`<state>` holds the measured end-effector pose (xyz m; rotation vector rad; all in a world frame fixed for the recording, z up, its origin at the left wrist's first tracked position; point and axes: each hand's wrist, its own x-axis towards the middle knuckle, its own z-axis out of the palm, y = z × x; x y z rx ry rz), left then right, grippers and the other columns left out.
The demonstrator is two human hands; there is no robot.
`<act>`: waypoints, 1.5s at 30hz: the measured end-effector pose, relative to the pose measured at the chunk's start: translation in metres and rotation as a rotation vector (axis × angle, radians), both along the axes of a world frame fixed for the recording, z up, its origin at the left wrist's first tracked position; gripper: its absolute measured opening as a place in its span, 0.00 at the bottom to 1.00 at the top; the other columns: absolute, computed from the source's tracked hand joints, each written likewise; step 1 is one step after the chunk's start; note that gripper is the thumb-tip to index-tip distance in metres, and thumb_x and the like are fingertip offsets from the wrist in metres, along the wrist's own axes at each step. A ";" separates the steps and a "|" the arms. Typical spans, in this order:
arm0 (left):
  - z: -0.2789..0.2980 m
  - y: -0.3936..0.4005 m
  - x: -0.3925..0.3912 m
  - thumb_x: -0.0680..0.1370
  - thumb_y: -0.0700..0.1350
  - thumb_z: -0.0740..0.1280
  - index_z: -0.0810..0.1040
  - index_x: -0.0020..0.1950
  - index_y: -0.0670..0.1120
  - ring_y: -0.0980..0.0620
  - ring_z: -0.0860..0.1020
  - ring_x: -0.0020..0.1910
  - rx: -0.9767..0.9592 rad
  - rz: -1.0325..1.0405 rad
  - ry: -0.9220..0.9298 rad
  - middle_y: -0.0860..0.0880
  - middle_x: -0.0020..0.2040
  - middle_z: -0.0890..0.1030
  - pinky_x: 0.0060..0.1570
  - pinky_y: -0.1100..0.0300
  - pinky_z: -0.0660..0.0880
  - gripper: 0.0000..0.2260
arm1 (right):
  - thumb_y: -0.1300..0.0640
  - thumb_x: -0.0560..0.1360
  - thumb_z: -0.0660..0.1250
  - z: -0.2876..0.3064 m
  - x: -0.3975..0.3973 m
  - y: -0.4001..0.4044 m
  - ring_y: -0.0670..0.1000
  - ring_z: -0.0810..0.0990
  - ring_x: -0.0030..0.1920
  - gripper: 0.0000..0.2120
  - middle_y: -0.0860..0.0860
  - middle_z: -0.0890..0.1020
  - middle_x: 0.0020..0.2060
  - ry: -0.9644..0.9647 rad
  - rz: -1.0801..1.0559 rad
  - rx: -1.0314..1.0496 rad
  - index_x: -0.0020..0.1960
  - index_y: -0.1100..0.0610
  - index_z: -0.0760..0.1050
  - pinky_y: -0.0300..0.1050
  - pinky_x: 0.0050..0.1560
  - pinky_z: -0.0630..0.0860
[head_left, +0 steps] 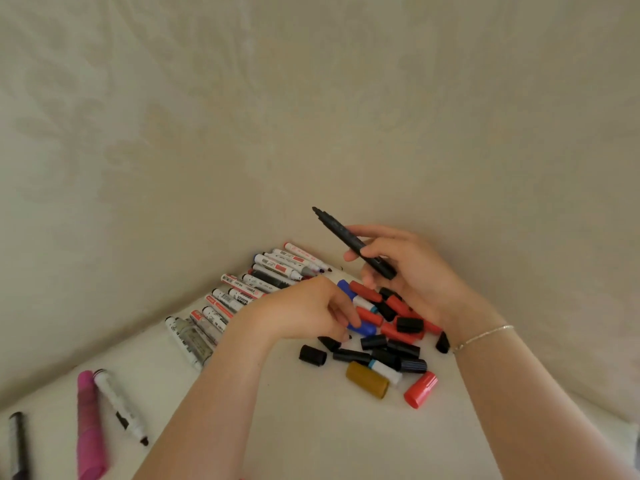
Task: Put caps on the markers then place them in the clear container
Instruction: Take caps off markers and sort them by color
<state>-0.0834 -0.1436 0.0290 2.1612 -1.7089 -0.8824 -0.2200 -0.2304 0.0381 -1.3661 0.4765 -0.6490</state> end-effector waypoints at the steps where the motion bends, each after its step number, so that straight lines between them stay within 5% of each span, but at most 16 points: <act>1: 0.001 0.000 -0.001 0.74 0.42 0.72 0.83 0.53 0.52 0.57 0.79 0.48 -0.003 0.002 0.005 0.54 0.46 0.80 0.50 0.64 0.75 0.09 | 0.67 0.76 0.59 0.003 -0.002 0.000 0.50 0.74 0.28 0.15 0.53 0.83 0.39 0.017 0.001 -0.011 0.56 0.54 0.79 0.49 0.38 0.69; 7: -0.002 0.000 -0.011 0.75 0.43 0.71 0.82 0.53 0.52 0.61 0.77 0.44 -0.064 0.008 -0.010 0.56 0.44 0.80 0.40 0.71 0.70 0.08 | 0.68 0.76 0.58 0.016 -0.025 -0.001 0.52 0.77 0.28 0.15 0.55 0.83 0.39 0.054 -0.033 -0.003 0.56 0.56 0.78 0.44 0.37 0.79; 10: -0.007 -0.002 -0.019 0.76 0.45 0.70 0.82 0.53 0.52 0.58 0.78 0.50 -0.059 -0.004 -0.048 0.55 0.50 0.81 0.46 0.69 0.72 0.08 | 0.69 0.76 0.57 0.019 -0.037 0.005 0.53 0.78 0.29 0.15 0.57 0.82 0.40 0.087 -0.042 0.014 0.55 0.56 0.78 0.42 0.32 0.77; 15: -0.011 -0.003 -0.027 0.75 0.46 0.71 0.82 0.54 0.52 0.58 0.77 0.49 -0.069 -0.029 -0.110 0.60 0.44 0.76 0.53 0.62 0.73 0.08 | 0.70 0.75 0.59 0.020 -0.051 0.019 0.52 0.75 0.28 0.15 0.59 0.80 0.40 0.204 -0.074 -0.060 0.55 0.56 0.77 0.41 0.27 0.72; 23: -0.016 -0.006 -0.034 0.74 0.47 0.71 0.79 0.45 0.54 0.57 0.77 0.47 -0.102 -0.035 -0.169 0.58 0.43 0.77 0.47 0.63 0.73 0.03 | 0.65 0.72 0.63 0.019 -0.065 0.024 0.53 0.65 0.27 0.13 0.60 0.74 0.30 0.382 -0.196 -0.218 0.52 0.52 0.78 0.43 0.27 0.63; 31: -0.018 -0.007 -0.035 0.76 0.46 0.69 0.80 0.56 0.51 0.59 0.77 0.46 -0.046 -0.048 -0.105 0.59 0.42 0.77 0.41 0.68 0.70 0.10 | 0.64 0.72 0.63 0.008 -0.070 0.027 0.53 0.68 0.29 0.13 0.60 0.75 0.35 0.440 -0.248 -0.211 0.53 0.52 0.78 0.41 0.28 0.65; 36: -0.014 -0.006 -0.029 0.76 0.44 0.67 0.82 0.55 0.52 0.61 0.74 0.42 -0.089 -0.018 -0.068 0.59 0.42 0.75 0.41 0.67 0.69 0.09 | 0.66 0.71 0.64 0.002 -0.074 0.028 0.50 0.67 0.25 0.13 0.59 0.74 0.35 0.452 -0.266 -0.185 0.50 0.53 0.78 0.39 0.25 0.63; 40: -0.010 -0.004 -0.024 0.76 0.46 0.69 0.82 0.55 0.53 0.59 0.76 0.49 -0.059 -0.026 -0.043 0.57 0.51 0.79 0.47 0.66 0.71 0.09 | 0.66 0.71 0.63 0.000 -0.075 0.029 0.50 0.66 0.25 0.13 0.59 0.73 0.35 0.456 -0.274 -0.174 0.50 0.53 0.79 0.40 0.25 0.62; 45: -0.004 -0.001 -0.022 0.76 0.45 0.68 0.83 0.55 0.53 0.57 0.76 0.42 -0.056 -0.034 -0.073 0.57 0.43 0.80 0.39 0.67 0.71 0.09 | 0.65 0.71 0.63 0.002 -0.075 0.033 0.50 0.65 0.26 0.13 0.59 0.75 0.37 0.446 -0.272 -0.179 0.49 0.52 0.79 0.40 0.26 0.62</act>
